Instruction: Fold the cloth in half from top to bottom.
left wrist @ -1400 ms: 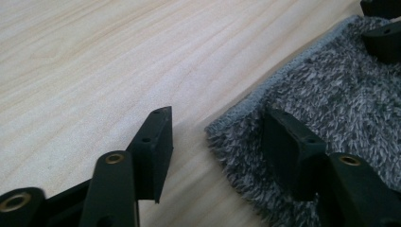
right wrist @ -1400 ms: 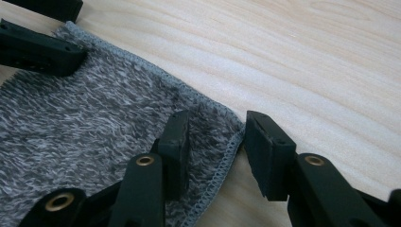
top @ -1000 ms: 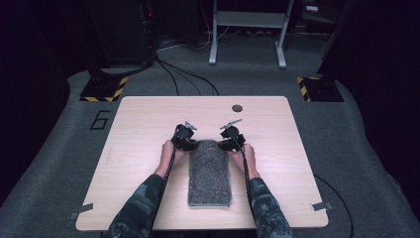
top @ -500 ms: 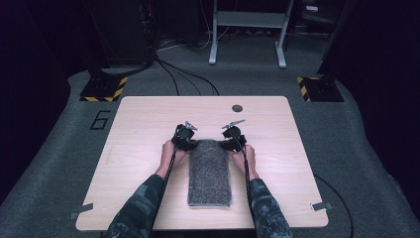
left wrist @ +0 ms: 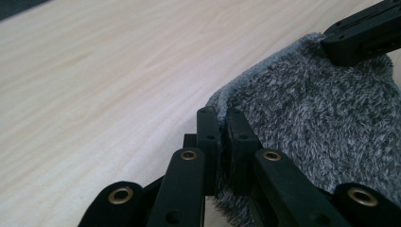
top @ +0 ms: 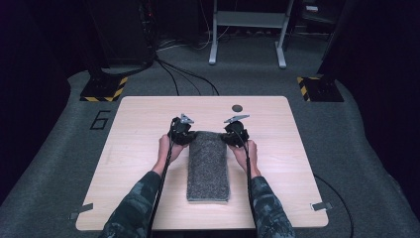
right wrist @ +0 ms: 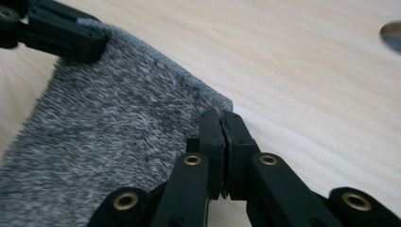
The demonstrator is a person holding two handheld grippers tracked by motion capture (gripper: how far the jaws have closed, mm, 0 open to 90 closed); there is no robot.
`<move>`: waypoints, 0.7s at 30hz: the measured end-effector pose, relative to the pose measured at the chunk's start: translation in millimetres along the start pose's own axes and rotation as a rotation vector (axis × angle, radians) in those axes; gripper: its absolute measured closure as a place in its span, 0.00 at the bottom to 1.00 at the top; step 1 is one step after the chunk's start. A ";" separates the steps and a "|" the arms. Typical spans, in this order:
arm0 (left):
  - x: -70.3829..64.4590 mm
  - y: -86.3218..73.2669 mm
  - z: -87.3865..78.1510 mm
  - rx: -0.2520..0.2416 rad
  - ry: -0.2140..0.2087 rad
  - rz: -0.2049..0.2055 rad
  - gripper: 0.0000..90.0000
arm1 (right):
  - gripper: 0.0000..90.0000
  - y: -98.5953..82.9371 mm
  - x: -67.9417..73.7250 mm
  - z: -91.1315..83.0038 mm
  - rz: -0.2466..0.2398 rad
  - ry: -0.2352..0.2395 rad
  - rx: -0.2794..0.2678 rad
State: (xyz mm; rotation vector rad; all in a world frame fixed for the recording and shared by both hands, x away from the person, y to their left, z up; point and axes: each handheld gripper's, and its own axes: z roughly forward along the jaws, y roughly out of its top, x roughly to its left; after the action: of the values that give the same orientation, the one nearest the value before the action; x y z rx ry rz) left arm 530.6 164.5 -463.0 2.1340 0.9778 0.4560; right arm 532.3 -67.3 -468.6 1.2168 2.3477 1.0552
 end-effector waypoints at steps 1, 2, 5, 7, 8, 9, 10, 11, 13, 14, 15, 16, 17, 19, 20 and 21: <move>0.6 1.6 -3.1 -0.009 0.003 0.016 0.96 | 0.98 2.1 -0.1 -3.3 -0.003 0.001 -0.014; 0.1 2.7 -5.1 -0.015 0.006 0.017 0.96 | 0.98 4.4 0.8 -6.7 0.001 0.001 -0.022; -0.2 6.1 -11.4 -0.046 0.000 0.024 0.96 | 0.98 8.8 2.2 -16.6 -0.017 -0.010 -0.056; -1.9 8.0 -14.7 -0.064 0.005 0.018 0.96 | 0.98 9.9 3.0 -21.0 -0.027 -0.008 -0.071; -2.0 8.7 -16.4 -0.067 0.004 0.029 0.96 | 0.98 10.1 4.0 -24.0 -0.027 -0.010 -0.077; -2.8 9.4 -18.1 -0.069 0.002 0.029 0.96 | 0.98 10.2 4.1 -26.2 -0.031 -0.009 -0.083; -3.8 9.7 -18.6 -0.083 -0.002 0.026 0.96 | 0.98 9.9 4.3 -28.4 -0.029 -0.009 -0.096; -4.4 10.4 -20.6 -0.080 -0.002 0.034 0.96 | 0.98 9.9 4.6 -30.7 -0.022 -0.010 -0.101; -6.0 11.5 -23.1 -0.095 -0.002 0.036 0.95 | 0.98 10.1 3.7 -34.4 -0.030 -0.004 -0.122; -6.4 12.1 -24.5 -0.097 -0.008 0.039 0.96 | 0.98 10.1 3.7 -36.3 -0.034 -0.001 -0.125; -7.1 12.5 -25.5 -0.105 -0.009 0.041 0.96 | 0.98 10.0 4.3 -38.4 -0.033 -0.006 -0.130; -8.0 13.2 -26.3 -0.108 -0.009 0.046 0.95 | 0.98 10.1 4.4 -40.4 -0.034 -0.009 -0.138; -8.4 14.2 -27.5 -0.105 -0.010 0.054 0.95 | 0.98 10.4 4.2 -41.8 -0.034 -0.007 -0.141; -9.7 16.1 -28.9 -0.125 -0.008 0.049 0.95 | 0.98 10.5 4.0 -42.9 -0.034 -0.015 -0.147; -9.6 16.8 -30.3 -0.130 -0.010 0.052 0.95 | 0.98 10.7 3.5 -43.6 -0.038 -0.013 -0.152; -9.9 17.8 -32.0 -0.138 -0.012 0.051 0.95 | 0.98 10.5 3.7 -44.3 -0.035 -0.013 -0.154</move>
State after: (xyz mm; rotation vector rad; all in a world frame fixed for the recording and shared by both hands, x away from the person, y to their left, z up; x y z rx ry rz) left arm 514.8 164.2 -428.6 2.0386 0.8619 0.5197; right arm 511.9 -81.4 -430.2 1.1184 2.2238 1.1884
